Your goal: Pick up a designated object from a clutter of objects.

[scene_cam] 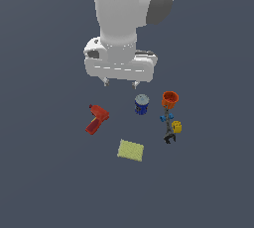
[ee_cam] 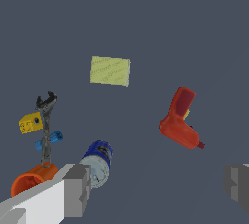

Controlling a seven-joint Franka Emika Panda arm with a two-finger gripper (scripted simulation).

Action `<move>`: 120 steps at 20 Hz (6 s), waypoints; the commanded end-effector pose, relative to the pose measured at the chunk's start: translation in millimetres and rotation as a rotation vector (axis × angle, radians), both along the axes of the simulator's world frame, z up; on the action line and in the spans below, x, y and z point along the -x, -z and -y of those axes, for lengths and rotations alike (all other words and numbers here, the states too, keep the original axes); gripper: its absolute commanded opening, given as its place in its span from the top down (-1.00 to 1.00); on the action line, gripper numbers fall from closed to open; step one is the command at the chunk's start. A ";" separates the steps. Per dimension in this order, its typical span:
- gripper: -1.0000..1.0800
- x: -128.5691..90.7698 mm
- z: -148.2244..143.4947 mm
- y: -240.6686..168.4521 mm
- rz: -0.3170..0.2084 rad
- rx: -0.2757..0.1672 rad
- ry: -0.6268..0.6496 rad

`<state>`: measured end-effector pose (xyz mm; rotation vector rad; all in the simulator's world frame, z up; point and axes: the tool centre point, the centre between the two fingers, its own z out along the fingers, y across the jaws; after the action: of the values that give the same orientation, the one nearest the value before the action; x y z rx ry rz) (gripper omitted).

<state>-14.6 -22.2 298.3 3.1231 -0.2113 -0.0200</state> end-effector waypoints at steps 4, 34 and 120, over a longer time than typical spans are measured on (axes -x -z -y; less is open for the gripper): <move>-0.92 5.7 -13.9 23.8 0.002 0.001 0.066; -0.92 93.2 -97.6 168.2 0.016 -0.005 0.535; 1.00 -89.1 19.8 -31.9 0.016 -0.008 0.558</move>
<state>67.9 -38.3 320.1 2.9550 -1.0671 -0.0063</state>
